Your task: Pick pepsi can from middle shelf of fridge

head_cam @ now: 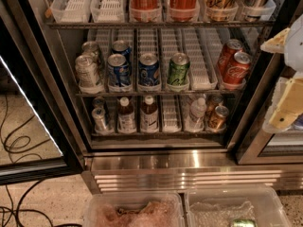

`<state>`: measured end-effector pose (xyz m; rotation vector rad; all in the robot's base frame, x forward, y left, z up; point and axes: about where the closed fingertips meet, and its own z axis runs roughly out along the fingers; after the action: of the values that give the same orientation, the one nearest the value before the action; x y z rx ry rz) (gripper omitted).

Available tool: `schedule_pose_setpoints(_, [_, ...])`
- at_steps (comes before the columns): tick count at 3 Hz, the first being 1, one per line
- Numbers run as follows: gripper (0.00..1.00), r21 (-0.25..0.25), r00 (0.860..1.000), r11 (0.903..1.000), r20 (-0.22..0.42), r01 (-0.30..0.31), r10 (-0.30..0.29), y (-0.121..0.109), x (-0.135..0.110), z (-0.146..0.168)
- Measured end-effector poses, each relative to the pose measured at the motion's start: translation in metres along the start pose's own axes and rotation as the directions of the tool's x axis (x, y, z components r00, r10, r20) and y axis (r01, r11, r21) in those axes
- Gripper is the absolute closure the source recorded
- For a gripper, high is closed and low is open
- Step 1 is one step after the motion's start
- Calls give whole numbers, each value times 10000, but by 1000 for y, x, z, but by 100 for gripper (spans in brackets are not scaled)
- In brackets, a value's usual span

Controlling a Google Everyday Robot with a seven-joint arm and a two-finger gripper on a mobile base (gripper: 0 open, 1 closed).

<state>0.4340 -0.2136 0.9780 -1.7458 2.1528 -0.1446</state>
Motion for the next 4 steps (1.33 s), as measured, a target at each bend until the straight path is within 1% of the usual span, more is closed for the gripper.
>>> schedule_pose_setpoints(1, [0,124,9937,9983,954,570,-579,4,3,7])
schedule_pose_setpoints(2, [0,-334,9634,9748,1639,2204,-2122,15,-18,21])
schedule_pose_setpoints(3, [0,-245,9573,9689,1626,2462,-2392,15,-18,19])
schedule_pose_setpoints(4, [0,-201,9531,9680,1813,2500,-2424,17,-22,20])
